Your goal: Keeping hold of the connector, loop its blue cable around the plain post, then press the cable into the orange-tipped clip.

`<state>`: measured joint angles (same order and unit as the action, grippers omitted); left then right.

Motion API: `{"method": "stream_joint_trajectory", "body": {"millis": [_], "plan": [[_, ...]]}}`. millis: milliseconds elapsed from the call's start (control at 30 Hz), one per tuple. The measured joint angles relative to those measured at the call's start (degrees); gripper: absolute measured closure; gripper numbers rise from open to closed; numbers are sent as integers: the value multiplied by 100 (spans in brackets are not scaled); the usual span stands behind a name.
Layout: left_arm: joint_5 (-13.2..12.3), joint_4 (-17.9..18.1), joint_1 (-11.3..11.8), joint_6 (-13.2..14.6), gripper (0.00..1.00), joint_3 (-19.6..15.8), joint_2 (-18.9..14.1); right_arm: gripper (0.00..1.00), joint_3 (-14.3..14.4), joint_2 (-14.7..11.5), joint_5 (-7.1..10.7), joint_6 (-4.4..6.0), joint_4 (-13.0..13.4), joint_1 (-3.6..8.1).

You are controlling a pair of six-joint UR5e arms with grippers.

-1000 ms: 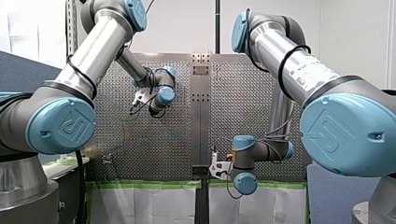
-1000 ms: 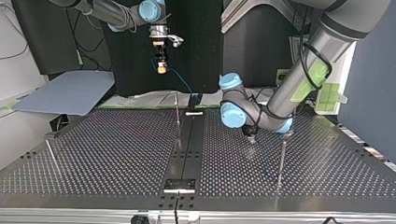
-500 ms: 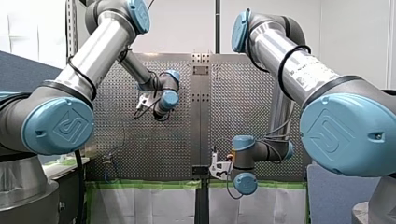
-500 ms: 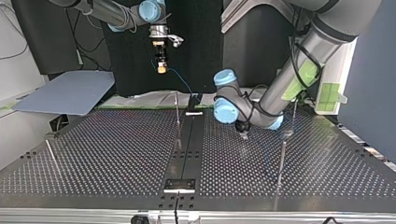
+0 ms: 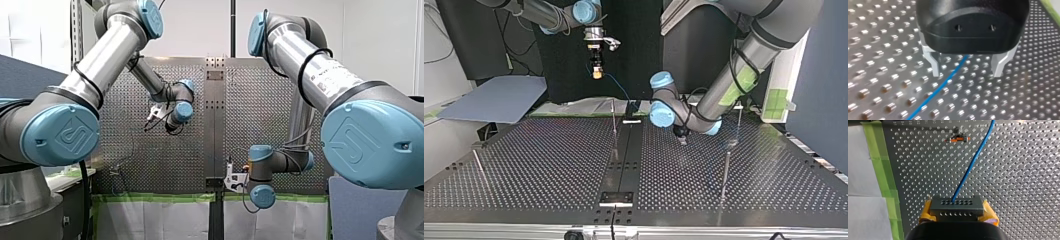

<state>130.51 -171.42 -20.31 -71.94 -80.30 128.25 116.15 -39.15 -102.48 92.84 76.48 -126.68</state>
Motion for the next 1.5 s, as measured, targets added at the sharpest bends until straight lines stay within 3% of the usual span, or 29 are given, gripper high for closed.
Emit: {"method": "stream_joint_trajectory", "body": {"millis": [167, 500, 667, 833, 1200, 1500], "plan": [[13, 64, -86, 138, 0, -1, 234, 100, -1, 0, 0, -8, -13, 1], [-126, 120, -250, 237, 0, -1, 322, 100, -7, 0, 1, 0, -20, 0], [-166, 50, -350, 307, 0, 32, 531, 100, -8, 0, 4, 12, -25, -1], [-303, 90, -484, 156, 0, 137, 739, 100, -8, 0, 5, 16, -31, -1], [-492, 156, -691, -123, 0, 176, 800, 100, -8, 3, 2, 16, -41, -1], [-686, 266, -856, -328, 0, 180, 1055, 100, -8, 1, -1, 30, -28, -1]]}}
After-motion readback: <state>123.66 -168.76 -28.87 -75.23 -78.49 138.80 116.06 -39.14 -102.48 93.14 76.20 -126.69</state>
